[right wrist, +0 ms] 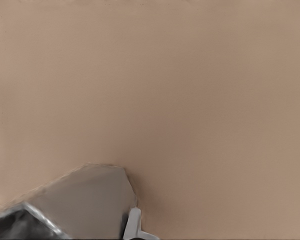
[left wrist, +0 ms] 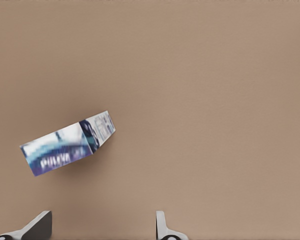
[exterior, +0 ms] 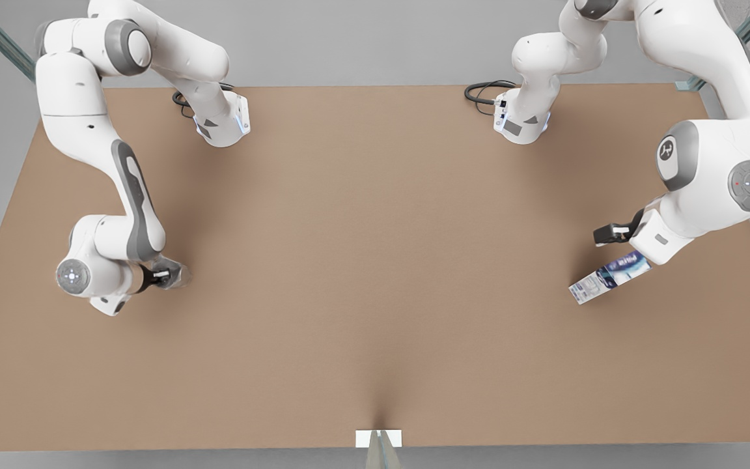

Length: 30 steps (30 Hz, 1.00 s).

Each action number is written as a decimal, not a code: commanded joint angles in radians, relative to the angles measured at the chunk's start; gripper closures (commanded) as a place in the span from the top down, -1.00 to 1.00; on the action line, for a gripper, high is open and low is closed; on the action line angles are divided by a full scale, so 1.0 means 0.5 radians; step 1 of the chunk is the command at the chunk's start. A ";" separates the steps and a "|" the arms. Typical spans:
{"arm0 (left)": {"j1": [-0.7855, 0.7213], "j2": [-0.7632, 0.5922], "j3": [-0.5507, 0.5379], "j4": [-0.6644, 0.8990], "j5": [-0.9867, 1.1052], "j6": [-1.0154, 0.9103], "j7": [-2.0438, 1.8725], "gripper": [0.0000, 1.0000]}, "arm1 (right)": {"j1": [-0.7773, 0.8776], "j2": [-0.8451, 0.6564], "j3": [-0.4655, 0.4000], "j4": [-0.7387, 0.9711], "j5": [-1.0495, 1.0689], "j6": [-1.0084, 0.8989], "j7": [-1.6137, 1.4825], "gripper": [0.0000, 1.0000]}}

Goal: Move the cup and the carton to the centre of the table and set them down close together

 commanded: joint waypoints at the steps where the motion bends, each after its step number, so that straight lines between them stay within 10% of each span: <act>1: 0.012 -0.003 0.000 0.000 0.008 -0.004 0.010 1.00 | 0.033 0.001 0.002 0.022 0.028 0.000 -0.003 -0.57; 7: 0.126 -0.012 0.000 -0.003 0.161 -0.004 1.439 1.00 | 0.815 0.455 -0.053 0.823 0.332 0.010 0.052 -0.57; 14: 0.144 0.059 -0.006 0.031 0.146 0.422 2.823 1.00 | 1.889 0.998 -1.004 1.531 1.273 0.037 0.408 -0.57; 17: 0.166 0.049 -0.006 0.021 0.143 0.407 2.848 1.00 | 1.926 1.121 -1.093 1.620 1.314 0.163 0.470 -0.57; 18: 0.163 0.046 0.009 0.025 0.152 0.379 2.857 1.00 | 1.941 1.136 -1.102 1.620 1.314 0.224 0.470 -0.46; 21: 0.353 0.071 0.012 0.015 0.155 0.303 2.863 1.00 | 1.942 1.167 -1.099 1.679 1.335 0.310 0.470 0.74; 30: 0.377 0.175 -0.009 -0.006 0.143 0.413 3.001 1.00 | 1.923 1.170 -1.090 1.694 1.424 0.295 0.482 1.00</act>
